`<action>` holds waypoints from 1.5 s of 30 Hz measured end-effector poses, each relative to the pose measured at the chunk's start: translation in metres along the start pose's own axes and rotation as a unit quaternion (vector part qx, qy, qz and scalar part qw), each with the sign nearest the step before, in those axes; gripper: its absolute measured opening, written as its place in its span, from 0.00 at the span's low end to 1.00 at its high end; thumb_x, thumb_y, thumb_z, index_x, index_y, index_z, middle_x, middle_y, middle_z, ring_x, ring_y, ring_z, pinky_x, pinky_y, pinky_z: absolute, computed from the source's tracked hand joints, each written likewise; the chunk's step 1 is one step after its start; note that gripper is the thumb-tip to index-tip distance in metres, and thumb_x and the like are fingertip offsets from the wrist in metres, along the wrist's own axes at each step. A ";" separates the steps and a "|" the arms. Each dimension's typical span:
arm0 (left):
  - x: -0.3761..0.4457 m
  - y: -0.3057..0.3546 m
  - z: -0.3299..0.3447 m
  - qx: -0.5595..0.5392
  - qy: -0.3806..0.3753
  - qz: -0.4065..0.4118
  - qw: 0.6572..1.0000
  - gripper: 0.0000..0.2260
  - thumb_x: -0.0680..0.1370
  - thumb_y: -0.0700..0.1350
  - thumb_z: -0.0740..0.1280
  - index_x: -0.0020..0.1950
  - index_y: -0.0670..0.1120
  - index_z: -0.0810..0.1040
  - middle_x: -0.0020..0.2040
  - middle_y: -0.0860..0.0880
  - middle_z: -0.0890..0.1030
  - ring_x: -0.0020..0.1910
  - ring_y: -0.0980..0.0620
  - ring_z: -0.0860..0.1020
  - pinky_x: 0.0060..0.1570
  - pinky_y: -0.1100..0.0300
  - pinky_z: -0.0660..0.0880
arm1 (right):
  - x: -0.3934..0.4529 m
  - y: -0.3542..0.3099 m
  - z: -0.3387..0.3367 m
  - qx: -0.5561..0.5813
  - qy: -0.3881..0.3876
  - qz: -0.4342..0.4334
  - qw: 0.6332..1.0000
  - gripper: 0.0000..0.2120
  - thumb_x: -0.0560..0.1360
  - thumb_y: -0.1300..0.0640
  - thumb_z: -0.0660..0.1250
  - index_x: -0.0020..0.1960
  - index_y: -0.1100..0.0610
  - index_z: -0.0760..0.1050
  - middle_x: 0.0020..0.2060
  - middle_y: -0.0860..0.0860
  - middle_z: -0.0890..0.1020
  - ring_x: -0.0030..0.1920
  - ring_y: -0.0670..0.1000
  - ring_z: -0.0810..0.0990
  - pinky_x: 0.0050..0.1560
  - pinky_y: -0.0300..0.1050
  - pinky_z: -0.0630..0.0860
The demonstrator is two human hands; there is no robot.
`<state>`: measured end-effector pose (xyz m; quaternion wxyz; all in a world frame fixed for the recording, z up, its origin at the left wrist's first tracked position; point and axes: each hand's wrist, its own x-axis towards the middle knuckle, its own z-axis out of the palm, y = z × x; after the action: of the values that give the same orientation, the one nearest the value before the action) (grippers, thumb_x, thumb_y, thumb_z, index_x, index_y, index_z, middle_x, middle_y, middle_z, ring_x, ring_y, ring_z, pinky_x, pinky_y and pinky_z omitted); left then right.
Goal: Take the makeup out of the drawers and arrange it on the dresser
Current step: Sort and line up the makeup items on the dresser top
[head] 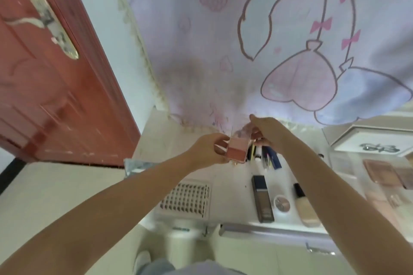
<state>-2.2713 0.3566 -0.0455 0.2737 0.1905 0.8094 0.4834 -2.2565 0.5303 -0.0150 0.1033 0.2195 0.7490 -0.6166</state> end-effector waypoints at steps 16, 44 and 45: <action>-0.011 -0.093 0.051 0.158 -0.083 -0.101 0.979 0.17 0.76 0.33 0.59 0.65 0.39 0.72 0.62 0.42 0.76 0.59 0.47 0.76 0.58 0.62 0.70 | 0.025 0.123 0.045 -0.172 -0.098 0.144 0.970 0.11 0.77 0.61 0.59 0.55 0.65 0.76 0.35 0.51 0.76 0.34 0.47 0.73 0.36 0.37 0.72; -0.009 -0.043 0.020 0.046 -0.085 -0.006 0.995 0.22 0.76 0.45 0.67 0.69 0.44 0.67 0.60 0.49 0.75 0.54 0.58 0.74 0.49 0.71 0.73 | -0.024 0.069 0.002 -0.002 0.074 -0.071 0.995 0.17 0.67 0.69 0.71 0.47 0.50 0.73 0.47 0.55 0.77 0.37 0.49 0.78 0.31 0.34 0.79; -0.009 -0.037 0.019 0.050 -0.101 -0.006 0.994 0.25 0.75 0.46 0.68 0.70 0.45 0.65 0.60 0.50 0.74 0.55 0.58 0.73 0.50 0.70 0.72 | -0.026 0.060 0.004 0.046 0.066 -0.081 0.993 0.18 0.67 0.70 0.70 0.46 0.50 0.73 0.45 0.55 0.76 0.37 0.51 0.78 0.30 0.36 0.80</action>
<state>-2.2546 0.3472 -0.0835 0.3469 0.2466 0.8018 0.4195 -2.2065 0.5301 -0.0577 -0.0066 0.2033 0.7401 -0.6410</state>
